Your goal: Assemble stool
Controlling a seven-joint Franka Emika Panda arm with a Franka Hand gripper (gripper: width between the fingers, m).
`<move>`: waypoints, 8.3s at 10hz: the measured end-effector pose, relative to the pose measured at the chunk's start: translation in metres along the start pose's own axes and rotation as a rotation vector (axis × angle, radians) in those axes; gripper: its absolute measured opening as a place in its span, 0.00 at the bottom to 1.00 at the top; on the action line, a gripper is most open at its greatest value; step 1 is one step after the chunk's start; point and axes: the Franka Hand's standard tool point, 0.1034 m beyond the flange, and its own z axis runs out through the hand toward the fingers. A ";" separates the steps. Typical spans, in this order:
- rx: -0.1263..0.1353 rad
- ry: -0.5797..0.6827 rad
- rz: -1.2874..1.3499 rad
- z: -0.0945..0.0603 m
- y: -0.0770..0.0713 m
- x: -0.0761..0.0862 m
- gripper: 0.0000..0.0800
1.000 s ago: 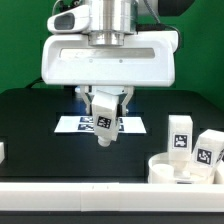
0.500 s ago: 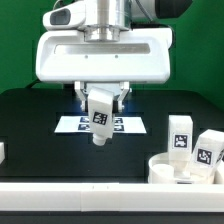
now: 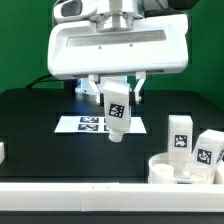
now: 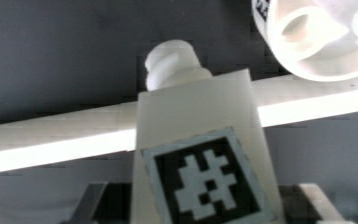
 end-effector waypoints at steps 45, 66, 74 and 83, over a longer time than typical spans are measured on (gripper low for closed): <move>0.125 0.002 0.015 0.051 -0.060 -0.016 0.40; 0.128 -0.014 0.025 0.019 -0.040 0.000 0.81; 0.182 -0.231 -0.078 0.023 -0.042 -0.004 0.81; 0.238 -0.325 -0.413 0.029 -0.026 -0.005 0.81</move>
Offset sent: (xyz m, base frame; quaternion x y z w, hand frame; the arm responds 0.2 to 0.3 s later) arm 0.0228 0.0537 -0.0198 0.1964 0.0187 0.0178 0.9802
